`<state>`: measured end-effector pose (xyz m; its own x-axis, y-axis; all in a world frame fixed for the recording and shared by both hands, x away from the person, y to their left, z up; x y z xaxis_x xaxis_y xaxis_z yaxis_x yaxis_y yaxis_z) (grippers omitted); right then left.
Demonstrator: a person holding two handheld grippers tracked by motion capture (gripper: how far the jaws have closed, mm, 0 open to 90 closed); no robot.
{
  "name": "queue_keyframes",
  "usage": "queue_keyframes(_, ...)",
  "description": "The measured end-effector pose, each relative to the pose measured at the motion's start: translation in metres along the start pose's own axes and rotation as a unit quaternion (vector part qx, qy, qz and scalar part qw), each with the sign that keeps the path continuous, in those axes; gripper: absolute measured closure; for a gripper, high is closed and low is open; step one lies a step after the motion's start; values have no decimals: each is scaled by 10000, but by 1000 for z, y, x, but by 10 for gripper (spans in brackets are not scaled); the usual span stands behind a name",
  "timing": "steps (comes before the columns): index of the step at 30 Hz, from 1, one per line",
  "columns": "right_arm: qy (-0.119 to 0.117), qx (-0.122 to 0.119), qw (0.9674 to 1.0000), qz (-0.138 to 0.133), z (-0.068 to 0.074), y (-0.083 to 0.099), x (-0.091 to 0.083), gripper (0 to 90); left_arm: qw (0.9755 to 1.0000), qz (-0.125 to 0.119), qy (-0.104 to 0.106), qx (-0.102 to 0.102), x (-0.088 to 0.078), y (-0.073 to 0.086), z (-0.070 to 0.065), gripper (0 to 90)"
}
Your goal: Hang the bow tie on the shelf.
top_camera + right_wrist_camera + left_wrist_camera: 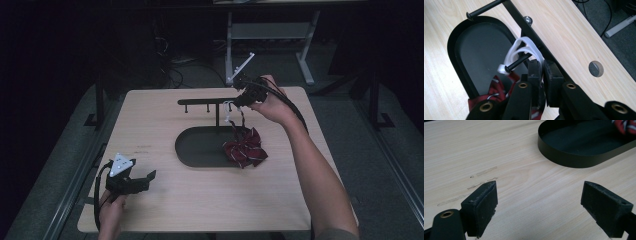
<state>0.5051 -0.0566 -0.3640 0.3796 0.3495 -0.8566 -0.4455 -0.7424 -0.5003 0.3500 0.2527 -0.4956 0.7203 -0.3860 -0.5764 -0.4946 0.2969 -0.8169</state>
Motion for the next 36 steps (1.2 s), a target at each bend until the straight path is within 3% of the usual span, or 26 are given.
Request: queue_keyframes(36,-119,-34,9998,-179,8,11,-9,723,10000,10,16,47,1,-1,-3,136)
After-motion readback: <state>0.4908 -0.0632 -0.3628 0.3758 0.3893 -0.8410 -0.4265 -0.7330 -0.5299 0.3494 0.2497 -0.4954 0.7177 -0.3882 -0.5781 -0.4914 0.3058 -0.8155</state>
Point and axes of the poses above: each handheld gripper's, and its own axes: x roughly forward along the jaws, y roughly out of its underside, z roughly to its left, the point moved 10 cm from there along x, roughly forward along the jaws, and after that the axes turned 2 degrees about z, right-handed, at the moved point
